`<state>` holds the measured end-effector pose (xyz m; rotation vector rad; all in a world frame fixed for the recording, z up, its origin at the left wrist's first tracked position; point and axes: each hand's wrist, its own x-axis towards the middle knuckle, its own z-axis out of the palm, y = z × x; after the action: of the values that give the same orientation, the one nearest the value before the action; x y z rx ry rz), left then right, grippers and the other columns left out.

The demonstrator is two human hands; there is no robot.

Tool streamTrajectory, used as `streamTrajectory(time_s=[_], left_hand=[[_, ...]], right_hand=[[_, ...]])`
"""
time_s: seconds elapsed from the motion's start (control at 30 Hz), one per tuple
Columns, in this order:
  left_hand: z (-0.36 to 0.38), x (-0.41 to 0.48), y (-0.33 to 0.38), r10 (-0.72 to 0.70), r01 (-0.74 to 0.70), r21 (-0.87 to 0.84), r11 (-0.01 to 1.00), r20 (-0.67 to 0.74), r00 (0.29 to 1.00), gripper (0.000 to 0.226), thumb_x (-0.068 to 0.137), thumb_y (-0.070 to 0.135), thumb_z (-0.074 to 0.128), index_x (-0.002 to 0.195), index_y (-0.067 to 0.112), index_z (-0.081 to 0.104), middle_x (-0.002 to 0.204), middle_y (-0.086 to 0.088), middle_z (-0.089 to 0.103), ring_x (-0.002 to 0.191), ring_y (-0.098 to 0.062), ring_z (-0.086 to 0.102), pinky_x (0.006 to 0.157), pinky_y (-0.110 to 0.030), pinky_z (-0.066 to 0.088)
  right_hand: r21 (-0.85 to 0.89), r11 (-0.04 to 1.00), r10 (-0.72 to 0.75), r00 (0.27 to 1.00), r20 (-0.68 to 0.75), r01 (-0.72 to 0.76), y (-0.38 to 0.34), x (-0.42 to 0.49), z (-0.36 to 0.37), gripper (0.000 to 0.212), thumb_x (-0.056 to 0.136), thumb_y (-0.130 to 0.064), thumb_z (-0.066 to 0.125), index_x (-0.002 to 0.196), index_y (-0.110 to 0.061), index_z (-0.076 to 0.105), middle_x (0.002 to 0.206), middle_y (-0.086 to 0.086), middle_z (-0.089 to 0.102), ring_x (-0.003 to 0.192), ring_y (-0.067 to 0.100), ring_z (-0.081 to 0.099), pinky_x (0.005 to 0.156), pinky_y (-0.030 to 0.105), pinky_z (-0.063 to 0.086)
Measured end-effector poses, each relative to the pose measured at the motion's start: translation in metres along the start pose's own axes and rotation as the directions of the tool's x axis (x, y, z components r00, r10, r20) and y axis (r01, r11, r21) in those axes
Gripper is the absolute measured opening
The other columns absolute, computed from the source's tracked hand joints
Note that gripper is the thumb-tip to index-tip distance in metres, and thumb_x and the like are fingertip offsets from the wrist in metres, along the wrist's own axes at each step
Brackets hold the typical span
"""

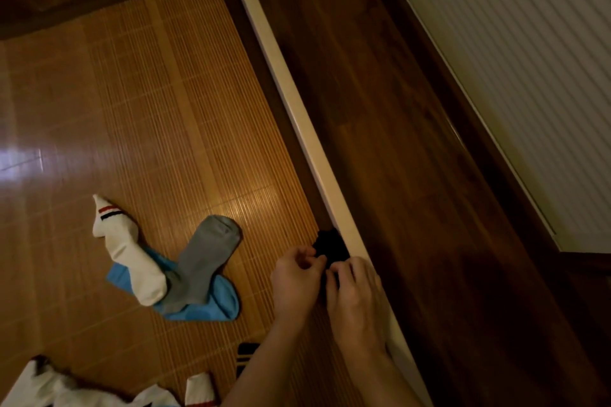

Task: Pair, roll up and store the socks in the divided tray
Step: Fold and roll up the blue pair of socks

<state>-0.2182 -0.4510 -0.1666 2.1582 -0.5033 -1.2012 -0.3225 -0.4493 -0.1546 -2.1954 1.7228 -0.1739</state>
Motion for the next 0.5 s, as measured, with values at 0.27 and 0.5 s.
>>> streamTrajectory(time_s=[0.27, 0.5], left_hand=[[-0.003, -0.001, -0.010, 0.031, -0.030, -0.007, 1.000, 0.087, 0.996, 0.027, 0.103, 0.016, 0.056, 0.127, 0.022, 0.066, 0.106, 0.010, 0.073, 0.077, 0.008, 0.068, 0.059, -0.009, 0.053], [-0.047, -0.012, -0.018, 0.055, -0.008, -0.189, 0.982, 0.242, 0.969, 0.029, 0.105, 0.004, 0.049, 0.127, 0.015, 0.065, 0.105, 0.001, 0.078, 0.100, -0.010, 0.074, 0.092, -0.029, 0.058]], right_hand=[[-0.120, 0.992, -0.029, 0.999, 0.030, 0.032, 0.005, -0.023, 0.003, 0.050, 0.067, -0.006, 0.091, 0.114, -0.007, 0.076, 0.105, 0.010, 0.070, 0.095, 0.027, 0.069, 0.074, 0.043, 0.059], [0.142, 0.976, 0.138, 0.975, 0.173, -0.163, -0.016, -0.024, -0.025, 0.038, 0.097, -0.022, 0.062, 0.135, -0.020, 0.062, 0.125, -0.005, 0.056, 0.114, 0.013, 0.056, 0.091, 0.031, 0.053]])
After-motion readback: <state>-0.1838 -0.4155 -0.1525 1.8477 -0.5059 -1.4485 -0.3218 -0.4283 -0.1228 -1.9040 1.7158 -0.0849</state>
